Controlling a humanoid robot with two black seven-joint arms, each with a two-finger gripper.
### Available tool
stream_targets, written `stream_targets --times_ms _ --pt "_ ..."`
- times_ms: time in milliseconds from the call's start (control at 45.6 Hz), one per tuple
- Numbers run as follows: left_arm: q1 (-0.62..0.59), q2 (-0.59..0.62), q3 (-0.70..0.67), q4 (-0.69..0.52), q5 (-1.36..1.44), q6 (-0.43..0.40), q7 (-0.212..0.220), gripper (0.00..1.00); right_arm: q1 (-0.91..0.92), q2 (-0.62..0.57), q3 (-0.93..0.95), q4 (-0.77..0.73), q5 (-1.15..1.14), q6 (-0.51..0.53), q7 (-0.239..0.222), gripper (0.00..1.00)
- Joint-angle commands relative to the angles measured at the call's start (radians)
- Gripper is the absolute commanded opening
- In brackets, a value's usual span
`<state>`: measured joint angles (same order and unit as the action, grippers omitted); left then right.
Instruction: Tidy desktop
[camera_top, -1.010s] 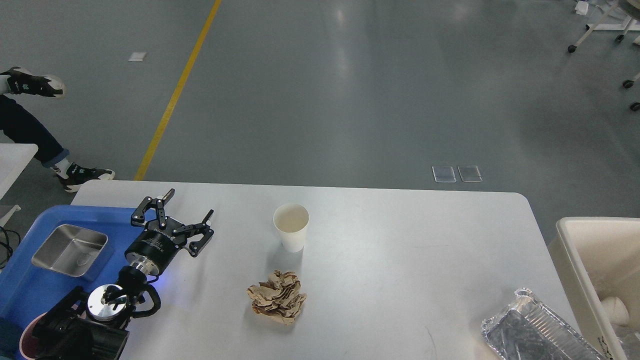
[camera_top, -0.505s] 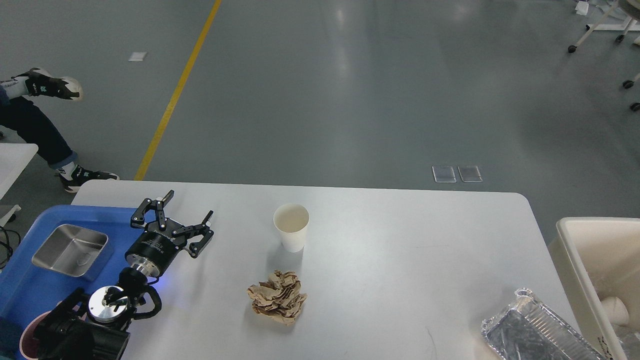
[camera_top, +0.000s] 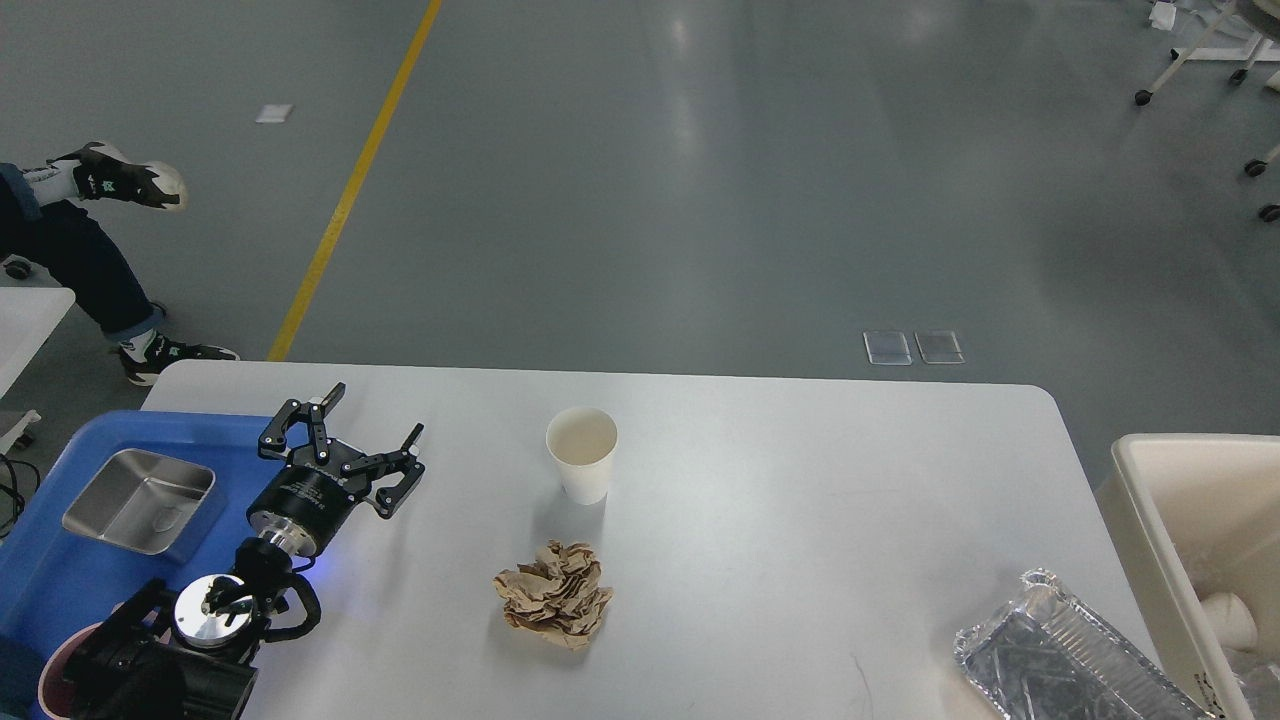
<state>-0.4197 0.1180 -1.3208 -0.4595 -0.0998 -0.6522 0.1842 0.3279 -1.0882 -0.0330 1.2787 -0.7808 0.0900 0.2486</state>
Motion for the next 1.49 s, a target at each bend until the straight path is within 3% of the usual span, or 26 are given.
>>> stream_targets --times_ms 0,395,571,900,1054,1383,1471 --pt "0.004 0.003 -0.003 0.001 0.0 0.002 0.0 0.98 -0.001 0.024 0.001 -0.013 0.0 0.001 0.0 0.0" --pt "0.015 0.009 -0.005 -0.001 0.0 0.003 -0.002 0.98 0.01 0.031 0.024 -0.03 0.002 -0.003 0.003 0.0" --pt "0.009 0.034 -0.012 -0.001 -0.001 0.0 0.001 0.98 0.011 -0.002 0.061 0.031 0.006 0.008 0.031 0.0" --pt "-0.031 0.055 -0.034 -0.001 0.0 -0.017 0.008 0.98 0.016 0.002 0.2 0.09 0.012 0.013 0.028 0.0" --pt "-0.037 0.123 -0.026 -0.001 0.009 -0.006 0.015 0.98 0.023 -0.002 0.217 0.09 0.014 0.014 0.029 0.0" --pt "-0.042 0.109 -0.009 -0.001 0.025 -0.003 -0.005 0.98 0.059 0.037 0.282 0.117 0.008 0.024 0.031 0.0" --pt "-0.044 0.118 -0.009 -0.001 0.048 -0.003 -0.057 0.98 0.103 0.044 0.272 0.134 -0.005 0.04 0.031 0.0"
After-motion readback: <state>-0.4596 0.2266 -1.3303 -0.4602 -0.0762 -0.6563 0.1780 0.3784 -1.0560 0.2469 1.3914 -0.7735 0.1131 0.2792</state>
